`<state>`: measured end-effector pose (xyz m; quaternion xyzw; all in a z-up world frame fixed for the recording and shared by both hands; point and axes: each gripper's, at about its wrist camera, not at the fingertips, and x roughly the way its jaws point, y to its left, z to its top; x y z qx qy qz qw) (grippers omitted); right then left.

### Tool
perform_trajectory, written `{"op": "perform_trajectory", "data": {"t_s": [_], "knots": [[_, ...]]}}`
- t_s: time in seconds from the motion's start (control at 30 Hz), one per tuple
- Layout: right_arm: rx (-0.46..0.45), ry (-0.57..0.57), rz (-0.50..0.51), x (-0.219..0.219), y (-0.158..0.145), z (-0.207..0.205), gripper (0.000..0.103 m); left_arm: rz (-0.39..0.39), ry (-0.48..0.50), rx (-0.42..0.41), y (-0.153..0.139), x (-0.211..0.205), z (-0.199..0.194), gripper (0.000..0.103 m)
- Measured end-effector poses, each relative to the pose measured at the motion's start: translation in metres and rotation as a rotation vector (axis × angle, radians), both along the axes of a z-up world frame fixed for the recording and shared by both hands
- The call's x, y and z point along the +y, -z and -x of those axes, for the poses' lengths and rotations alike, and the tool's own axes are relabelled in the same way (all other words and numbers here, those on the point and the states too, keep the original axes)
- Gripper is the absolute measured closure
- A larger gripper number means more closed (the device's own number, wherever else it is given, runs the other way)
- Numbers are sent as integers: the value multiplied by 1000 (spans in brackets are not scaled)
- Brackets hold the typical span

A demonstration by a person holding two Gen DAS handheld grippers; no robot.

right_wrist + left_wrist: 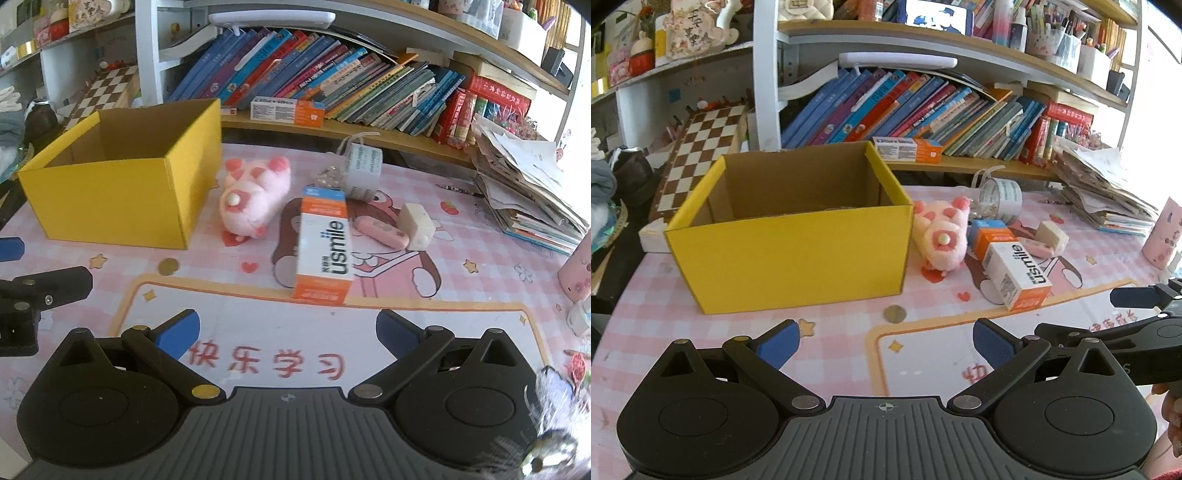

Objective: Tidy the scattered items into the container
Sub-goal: 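Move the right tool toward the usmile toothpaste box, then reach the left tool to the usmile box while the right tool reaches the white block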

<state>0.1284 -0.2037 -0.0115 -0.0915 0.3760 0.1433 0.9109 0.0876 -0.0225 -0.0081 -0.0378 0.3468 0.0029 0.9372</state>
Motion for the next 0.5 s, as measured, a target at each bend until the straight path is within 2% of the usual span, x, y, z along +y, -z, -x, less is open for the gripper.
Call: {"op": "perform_trajectory", "data": {"t_s": [0.5], "knots": [[36,-10,-19,-59,14,-37,0,4,24,36,6,-63,-27,2]]}}
